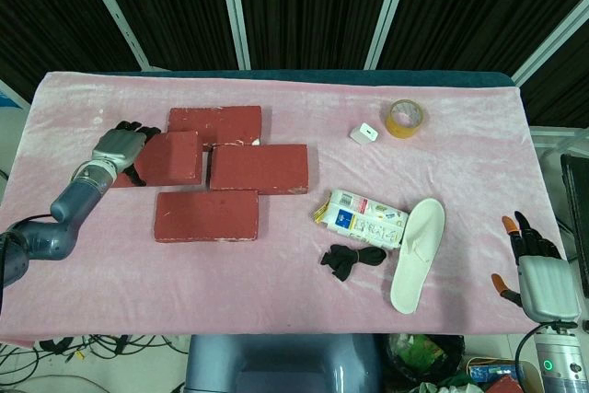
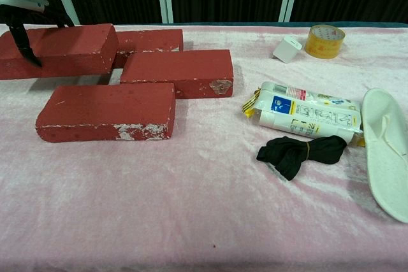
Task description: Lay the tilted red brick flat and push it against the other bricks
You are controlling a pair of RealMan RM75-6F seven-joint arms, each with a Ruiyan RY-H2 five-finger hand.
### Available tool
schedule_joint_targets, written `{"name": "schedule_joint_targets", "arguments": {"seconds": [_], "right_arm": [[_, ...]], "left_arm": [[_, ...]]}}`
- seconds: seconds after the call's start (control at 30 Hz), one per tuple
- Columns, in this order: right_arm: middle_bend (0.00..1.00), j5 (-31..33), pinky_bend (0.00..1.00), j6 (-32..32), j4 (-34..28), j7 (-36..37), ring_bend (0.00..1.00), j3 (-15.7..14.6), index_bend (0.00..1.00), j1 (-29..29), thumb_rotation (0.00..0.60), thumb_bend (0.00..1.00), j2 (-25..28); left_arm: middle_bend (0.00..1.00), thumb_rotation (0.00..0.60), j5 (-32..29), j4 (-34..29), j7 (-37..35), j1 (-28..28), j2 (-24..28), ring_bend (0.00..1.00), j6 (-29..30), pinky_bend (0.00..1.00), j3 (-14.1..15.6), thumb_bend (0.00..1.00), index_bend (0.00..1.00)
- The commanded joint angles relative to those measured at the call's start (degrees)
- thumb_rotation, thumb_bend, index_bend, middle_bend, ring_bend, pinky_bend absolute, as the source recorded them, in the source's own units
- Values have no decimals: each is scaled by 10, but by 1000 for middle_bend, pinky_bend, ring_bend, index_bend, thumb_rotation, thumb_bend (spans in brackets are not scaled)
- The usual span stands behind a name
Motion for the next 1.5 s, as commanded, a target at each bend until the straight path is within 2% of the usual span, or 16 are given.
{"name": "schedule_joint_targets", "arguments": {"seconds": [0.03, 0.67, 1.5], "right_arm": [[11, 0, 242, 0, 0, 0, 150, 0, 89, 0, 600, 148, 0], [11, 3, 242, -2, -1, 0, 150, 1, 89, 1, 600, 147, 1], [11, 9, 242, -3, -4, -7, 150, 2, 89, 1, 600, 148, 0]], "left_arm": [[184, 600, -4, 10, 1, -2, -9, 0, -5, 0, 2, 38, 168], [184, 600, -14, 46, 9, -12, -43, 0, -17, 0, 8, 37, 168], [185, 600, -15, 13, 21, -11, -28, 0, 0, 0, 16, 38, 168]]}}
